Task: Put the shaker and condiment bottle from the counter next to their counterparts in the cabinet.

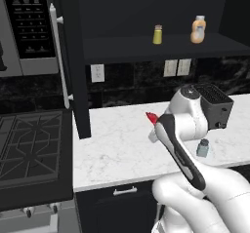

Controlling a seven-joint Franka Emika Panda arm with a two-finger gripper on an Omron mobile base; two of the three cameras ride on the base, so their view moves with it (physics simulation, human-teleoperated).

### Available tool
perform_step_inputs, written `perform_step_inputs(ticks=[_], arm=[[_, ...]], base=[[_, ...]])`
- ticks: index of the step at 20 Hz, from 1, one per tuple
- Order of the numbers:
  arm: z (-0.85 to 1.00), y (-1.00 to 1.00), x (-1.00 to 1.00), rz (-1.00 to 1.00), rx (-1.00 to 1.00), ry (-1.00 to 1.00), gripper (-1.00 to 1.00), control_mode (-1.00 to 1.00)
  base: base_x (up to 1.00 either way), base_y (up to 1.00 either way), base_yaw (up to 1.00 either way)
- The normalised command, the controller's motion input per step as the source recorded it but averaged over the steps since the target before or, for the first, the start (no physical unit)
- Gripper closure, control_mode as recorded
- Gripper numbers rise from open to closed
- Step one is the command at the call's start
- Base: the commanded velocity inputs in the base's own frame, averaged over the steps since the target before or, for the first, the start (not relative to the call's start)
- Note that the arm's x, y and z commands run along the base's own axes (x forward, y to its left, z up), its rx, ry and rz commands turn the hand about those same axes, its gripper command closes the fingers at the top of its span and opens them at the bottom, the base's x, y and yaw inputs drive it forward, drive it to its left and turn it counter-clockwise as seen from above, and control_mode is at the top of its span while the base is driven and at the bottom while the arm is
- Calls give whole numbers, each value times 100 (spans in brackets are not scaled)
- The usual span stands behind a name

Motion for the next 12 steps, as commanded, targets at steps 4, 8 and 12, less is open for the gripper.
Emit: perform_step_inputs(ticks=[4,8,12], arm=[[73,-48,-19,0,0,1,100,-100],[70,-47,-25,0,0,1,100,-100],[56,-42,-42,-1,0,0,100,-100]], base=[[0,0,0],[0,0,0],[0,0,0]])
